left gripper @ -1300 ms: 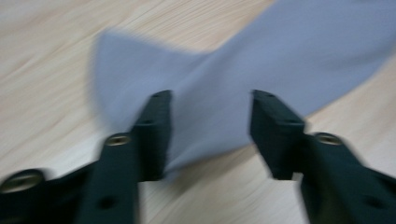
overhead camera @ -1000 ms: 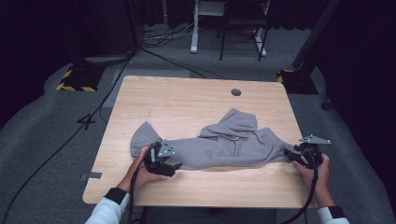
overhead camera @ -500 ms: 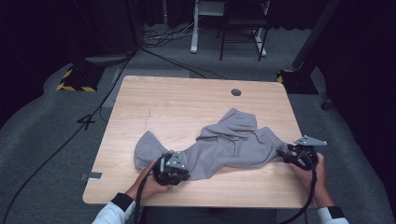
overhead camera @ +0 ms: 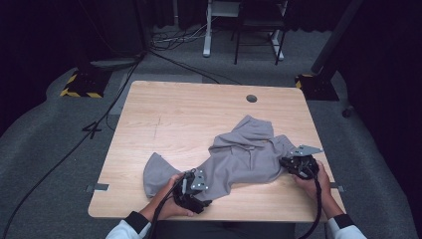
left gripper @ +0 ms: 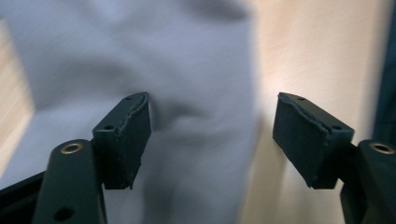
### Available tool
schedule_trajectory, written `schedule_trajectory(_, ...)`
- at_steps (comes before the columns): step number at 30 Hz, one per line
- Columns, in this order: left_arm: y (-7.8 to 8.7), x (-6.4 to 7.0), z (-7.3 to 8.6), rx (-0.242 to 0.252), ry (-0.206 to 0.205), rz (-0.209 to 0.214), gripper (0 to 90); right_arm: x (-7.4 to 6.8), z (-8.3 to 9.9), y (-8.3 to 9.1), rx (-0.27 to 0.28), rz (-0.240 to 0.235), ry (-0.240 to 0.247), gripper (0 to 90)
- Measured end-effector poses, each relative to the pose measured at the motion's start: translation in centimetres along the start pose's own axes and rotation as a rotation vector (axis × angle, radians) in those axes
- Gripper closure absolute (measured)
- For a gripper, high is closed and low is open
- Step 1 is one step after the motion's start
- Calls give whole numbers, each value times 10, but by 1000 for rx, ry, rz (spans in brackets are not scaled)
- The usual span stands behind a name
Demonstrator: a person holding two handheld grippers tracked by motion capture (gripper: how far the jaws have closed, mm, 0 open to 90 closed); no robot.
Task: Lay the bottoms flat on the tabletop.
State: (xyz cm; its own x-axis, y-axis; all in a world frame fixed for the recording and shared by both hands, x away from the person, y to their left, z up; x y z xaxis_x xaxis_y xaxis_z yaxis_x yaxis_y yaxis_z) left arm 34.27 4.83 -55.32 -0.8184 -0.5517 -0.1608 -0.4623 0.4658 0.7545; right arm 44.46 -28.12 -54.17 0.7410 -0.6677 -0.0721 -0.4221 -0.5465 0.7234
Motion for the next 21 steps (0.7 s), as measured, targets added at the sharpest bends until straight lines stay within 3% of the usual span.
schedule_trajectory(1, 0, -4, 1, 4, 9, -9, 320, 1, 0, 0, 1, -2, -3, 885)
schedule_trajectory(5, 3, -11, 3, 7, -22, -10, 555, 2, -1, 4, -2, -1, 23, 896)
schedule_trajectory(6, 4, -13, 4, 8, -35, -14, 649, 2, -2, 7, 9, -1, 26, 897)
schedule_trajectory(9, 5, -16, 4, 10, -50, -28, 823, 1, -10, 17, 56, 2, 22, 897)
schedule_trajectory(12, 16, -23, -4, 68, -52, -52, 872, -2, -27, 31, 116, 13, 42, 898)
schedule_trajectory(13, 23, -28, -8, 102, -41, -77, 874, -1, -33, 35, 130, 20, 49, 898)
schedule_trajectory(15, 42, -47, -18, 193, 37, -132, 875, 2, -51, 45, 160, 51, 65, 899)
schedule_trajectory(17, 54, -65, -22, 236, 88, -184, 875, 8, -66, 50, 175, 92, 83, 899)
schedule_trajectory(21, 60, -107, -16, 239, 190, -301, 877, 19, -86, 44, 186, 107, 64, 898)
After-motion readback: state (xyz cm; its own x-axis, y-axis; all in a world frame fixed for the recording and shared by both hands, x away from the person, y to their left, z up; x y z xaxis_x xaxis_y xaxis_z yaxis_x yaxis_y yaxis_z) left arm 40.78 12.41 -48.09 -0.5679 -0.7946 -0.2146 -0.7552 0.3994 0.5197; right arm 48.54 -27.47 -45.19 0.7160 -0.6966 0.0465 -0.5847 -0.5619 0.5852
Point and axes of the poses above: each handheld gripper's, and its own axes: y roughly backward along the jaws, z roughly out of its underside, x roughly to its right, the point moved 8 cm from there along -y, roughly forward along the jaws, and after that the axes turned 14 degrees about -z, right-handed, at the moved point
